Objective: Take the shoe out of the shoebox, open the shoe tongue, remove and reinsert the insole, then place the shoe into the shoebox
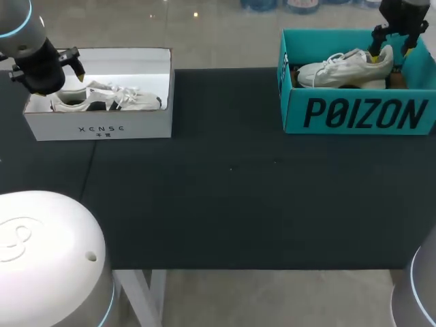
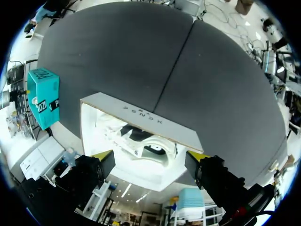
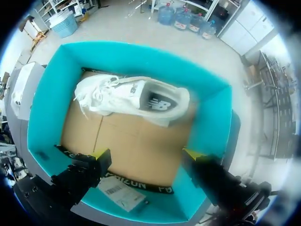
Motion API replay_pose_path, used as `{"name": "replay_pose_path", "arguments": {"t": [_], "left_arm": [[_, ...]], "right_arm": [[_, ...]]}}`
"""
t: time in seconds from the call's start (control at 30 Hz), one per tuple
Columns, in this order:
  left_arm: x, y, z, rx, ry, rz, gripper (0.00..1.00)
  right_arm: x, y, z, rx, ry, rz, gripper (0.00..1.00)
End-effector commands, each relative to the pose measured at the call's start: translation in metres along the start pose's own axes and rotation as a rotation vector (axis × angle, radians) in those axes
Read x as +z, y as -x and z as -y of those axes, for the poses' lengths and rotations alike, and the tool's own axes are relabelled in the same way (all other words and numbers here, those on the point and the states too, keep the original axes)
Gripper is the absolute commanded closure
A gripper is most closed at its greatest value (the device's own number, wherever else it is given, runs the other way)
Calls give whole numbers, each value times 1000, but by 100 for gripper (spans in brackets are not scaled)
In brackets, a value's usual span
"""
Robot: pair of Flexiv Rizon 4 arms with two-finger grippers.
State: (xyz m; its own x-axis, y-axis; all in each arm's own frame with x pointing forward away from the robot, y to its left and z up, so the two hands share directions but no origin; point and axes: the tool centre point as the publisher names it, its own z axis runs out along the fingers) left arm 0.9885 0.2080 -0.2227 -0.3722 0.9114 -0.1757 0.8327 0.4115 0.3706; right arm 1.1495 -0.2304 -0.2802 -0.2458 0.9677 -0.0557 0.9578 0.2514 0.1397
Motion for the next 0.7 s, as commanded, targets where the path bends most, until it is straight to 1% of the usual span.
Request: {"name": "replay_pose_path", "arguments": {"t": [0.03,0.13,0.27,0.43,0.7], "left_arm": [[0,0,0,1,0,0,0],[0,0,0,1,0,0,0],[0,0,0,1,0,0,0],[0,0,0,1,0,0,0],[0,0,0,1,0,0,0]], "right_arm": [[6,8,-46,1,-114,5,0],[4,16,-51,5,-95,9,0],[7,29,-56,12,-89,8,0],[18,42,-57,23,-101,9,0],[36,52,-60,26,-115,18,0]]}}
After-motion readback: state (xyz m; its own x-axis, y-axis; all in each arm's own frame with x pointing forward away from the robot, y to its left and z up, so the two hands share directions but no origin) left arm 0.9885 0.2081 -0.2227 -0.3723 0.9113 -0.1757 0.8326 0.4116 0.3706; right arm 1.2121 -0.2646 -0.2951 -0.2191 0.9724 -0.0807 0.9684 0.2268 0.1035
